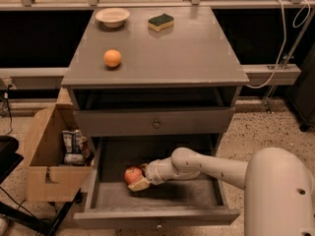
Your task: Place apple into middle drawer
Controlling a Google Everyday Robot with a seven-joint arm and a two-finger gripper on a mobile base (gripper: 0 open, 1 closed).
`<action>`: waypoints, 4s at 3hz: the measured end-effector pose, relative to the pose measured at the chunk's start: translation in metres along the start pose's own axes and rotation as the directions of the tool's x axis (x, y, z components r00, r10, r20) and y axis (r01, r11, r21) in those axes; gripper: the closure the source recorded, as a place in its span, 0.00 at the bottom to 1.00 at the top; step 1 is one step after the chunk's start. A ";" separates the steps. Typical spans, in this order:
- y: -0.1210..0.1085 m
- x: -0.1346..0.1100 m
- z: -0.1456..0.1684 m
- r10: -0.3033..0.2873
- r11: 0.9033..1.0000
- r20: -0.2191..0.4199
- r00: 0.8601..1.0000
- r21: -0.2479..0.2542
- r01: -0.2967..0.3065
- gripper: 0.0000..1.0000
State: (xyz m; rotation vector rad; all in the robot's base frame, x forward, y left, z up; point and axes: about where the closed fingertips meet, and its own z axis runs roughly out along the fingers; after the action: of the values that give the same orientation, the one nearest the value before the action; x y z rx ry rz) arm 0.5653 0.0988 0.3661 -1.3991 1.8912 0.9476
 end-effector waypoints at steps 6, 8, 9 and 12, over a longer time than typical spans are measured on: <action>0.062 -0.053 -0.127 -0.089 0.980 -0.173 0.981 -0.191 0.055 0.00; 0.084 -0.104 -0.244 -0.027 0.986 -0.307 0.951 -0.166 -0.026 0.00; 0.084 -0.109 -0.246 -0.029 0.987 -0.308 0.951 -0.158 -0.021 0.00; 0.090 -0.153 -0.380 -0.207 0.958 -0.448 0.870 -0.274 0.086 0.00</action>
Offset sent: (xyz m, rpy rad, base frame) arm -0.0011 0.0017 -0.0006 0.0009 0.0017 0.0028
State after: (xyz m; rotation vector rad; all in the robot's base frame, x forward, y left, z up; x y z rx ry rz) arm 0.5010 -0.1137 0.7216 -2.0491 2.0127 0.8371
